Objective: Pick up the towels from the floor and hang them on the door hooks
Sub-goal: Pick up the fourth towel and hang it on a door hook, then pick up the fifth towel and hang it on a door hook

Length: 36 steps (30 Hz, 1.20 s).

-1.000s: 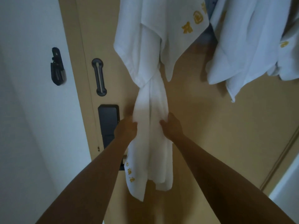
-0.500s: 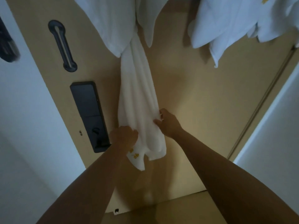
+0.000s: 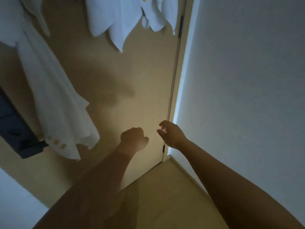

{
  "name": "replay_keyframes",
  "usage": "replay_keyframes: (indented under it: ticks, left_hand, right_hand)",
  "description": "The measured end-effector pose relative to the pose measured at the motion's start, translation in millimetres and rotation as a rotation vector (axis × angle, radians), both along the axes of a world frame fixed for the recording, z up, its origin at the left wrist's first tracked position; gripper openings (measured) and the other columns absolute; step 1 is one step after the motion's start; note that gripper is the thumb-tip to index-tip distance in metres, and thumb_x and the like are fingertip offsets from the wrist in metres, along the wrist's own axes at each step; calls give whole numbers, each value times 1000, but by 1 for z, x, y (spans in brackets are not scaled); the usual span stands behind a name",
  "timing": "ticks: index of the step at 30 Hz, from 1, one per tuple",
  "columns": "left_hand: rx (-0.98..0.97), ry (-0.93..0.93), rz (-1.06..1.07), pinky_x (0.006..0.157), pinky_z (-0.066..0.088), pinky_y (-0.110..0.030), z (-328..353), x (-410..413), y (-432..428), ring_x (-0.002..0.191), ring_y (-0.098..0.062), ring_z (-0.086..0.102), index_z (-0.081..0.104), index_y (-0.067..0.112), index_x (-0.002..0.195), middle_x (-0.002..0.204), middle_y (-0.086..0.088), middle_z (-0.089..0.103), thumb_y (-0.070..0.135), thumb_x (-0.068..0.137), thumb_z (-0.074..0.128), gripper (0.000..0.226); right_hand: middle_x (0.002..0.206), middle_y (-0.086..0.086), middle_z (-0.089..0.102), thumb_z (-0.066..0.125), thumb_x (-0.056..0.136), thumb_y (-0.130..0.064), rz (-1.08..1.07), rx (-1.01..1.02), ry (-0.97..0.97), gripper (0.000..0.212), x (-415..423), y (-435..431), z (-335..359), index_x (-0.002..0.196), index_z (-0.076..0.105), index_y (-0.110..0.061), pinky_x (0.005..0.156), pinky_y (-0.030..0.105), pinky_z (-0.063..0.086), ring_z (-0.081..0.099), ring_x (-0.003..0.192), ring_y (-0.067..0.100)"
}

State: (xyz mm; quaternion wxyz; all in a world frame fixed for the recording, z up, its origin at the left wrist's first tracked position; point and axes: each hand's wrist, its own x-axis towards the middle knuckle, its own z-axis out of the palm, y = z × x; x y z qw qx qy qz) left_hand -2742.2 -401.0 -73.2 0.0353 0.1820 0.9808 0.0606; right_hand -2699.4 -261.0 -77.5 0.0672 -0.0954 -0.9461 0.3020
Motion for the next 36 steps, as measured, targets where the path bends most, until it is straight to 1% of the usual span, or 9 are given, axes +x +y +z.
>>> replay_keyframes:
  ticks: [2,4,8,11,16,22,28,32,36]
  left_hand:
    - [-9,-41,-115,71,38,-29,1,34,40,92,-23,58,55,12,111,108,-4,62,34,91,42,32]
    - [10,-61,-230,71,40,-29,1,70,81,86,-21,55,53,12,115,105,-4,61,33,92,42,33]
    - [58,-2,-452,75,43,-29,4,144,160,99,-23,59,50,12,122,115,-6,61,37,94,41,38]
    - [80,24,-624,85,47,-33,9,211,223,108,-26,59,48,11,127,125,-8,59,38,95,42,42]
    - [96,23,-885,88,50,-38,16,318,310,109,-29,57,50,9,126,125,-11,57,35,94,44,42]
    - [33,24,-1229,90,45,-38,9,448,394,116,-27,50,48,11,129,130,-8,52,37,94,42,44]
    - [-42,-5,-1521,91,45,-39,-25,562,478,118,-27,49,48,11,129,132,-9,49,38,94,43,45]
    - [-104,-60,-1657,92,46,-39,-56,629,532,117,-28,50,48,10,128,132,-10,50,38,94,43,44]
    - [-200,-78,-1736,94,46,-40,-79,681,581,118,-29,50,47,11,129,133,-10,49,37,94,44,44]
  right_hand:
    - [124,7,58,48,95,-29,-91,9,-2,37,46,39,0,126,50,-11,94,30,42,55,111,22]
    - [126,7,57,47,95,-30,-179,18,-6,38,93,75,-1,128,49,-10,94,30,42,55,112,22]
    - [127,7,57,45,96,-31,-356,37,-18,38,188,134,2,128,49,-11,95,32,43,55,113,22]
    - [128,7,56,45,96,-30,-520,61,-33,37,271,180,7,128,48,-12,94,33,44,55,114,23]
    - [130,6,54,42,97,-30,-825,136,-95,39,403,239,16,132,45,-13,93,35,45,54,116,24]
    - [135,7,50,38,97,-31,-1077,171,-204,43,539,281,2,136,40,-11,98,37,41,45,124,25]
    - [139,9,46,38,98,-32,-1329,81,-350,46,668,321,-36,138,37,-11,102,39,39,42,127,27]
    - [139,10,46,37,97,-32,-1459,38,-475,44,736,357,-59,136,38,-11,103,41,38,42,127,29]
    - [136,10,48,37,97,-30,-1510,-14,-534,44,780,389,-76,135,40,-10,101,41,39,44,124,29]
